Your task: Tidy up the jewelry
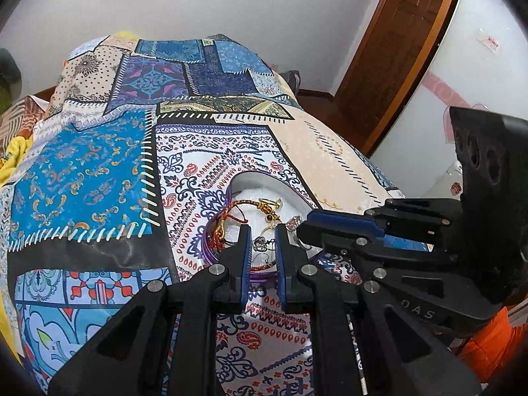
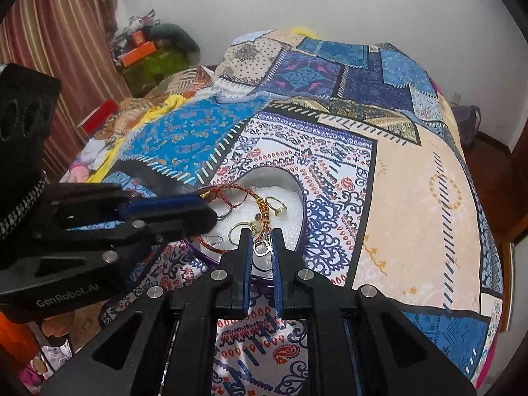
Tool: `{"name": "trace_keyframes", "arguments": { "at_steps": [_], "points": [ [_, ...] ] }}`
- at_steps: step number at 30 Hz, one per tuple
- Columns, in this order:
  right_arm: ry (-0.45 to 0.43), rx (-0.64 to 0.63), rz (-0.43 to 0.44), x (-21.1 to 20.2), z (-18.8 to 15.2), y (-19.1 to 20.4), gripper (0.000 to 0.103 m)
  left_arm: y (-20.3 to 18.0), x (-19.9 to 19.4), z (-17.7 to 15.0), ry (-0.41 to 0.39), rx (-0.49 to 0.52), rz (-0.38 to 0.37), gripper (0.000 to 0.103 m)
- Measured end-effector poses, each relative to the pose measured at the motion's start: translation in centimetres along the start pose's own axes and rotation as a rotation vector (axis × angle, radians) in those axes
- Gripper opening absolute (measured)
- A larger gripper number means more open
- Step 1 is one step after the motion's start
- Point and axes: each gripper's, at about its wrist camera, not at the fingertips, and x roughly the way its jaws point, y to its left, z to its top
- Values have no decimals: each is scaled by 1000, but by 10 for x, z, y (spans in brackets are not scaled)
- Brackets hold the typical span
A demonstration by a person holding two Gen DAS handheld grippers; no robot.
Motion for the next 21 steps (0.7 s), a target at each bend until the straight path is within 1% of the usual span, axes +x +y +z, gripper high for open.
{"name": "trace_keyframes", "arguments": {
  "at_steps": [4, 8, 13, 17, 19, 21],
  "points": [
    [0, -5, -2, -1, 0, 1, 10, -2, -4, 0, -12, 4, 5, 12],
    [8, 0, -18, -1, 2, 1, 15, -3, -9, 1, -14, 7, 18, 12],
    [-12, -7, -34, -11, 4, 5, 15, -6, -22, 3, -37, 5, 42, 12],
    [-53, -12, -49, -30, 10, 9, 15, -12, -45, 6, -83, 11, 77, 12],
    [-89, -12, -59, -46, 13, 13, 15, -16, -57, 9, -112, 15, 95, 12],
    [-137, -12, -66, -66, 17, 17, 15, -23, -77, 12, -157, 21, 111, 12]
  ]
}}
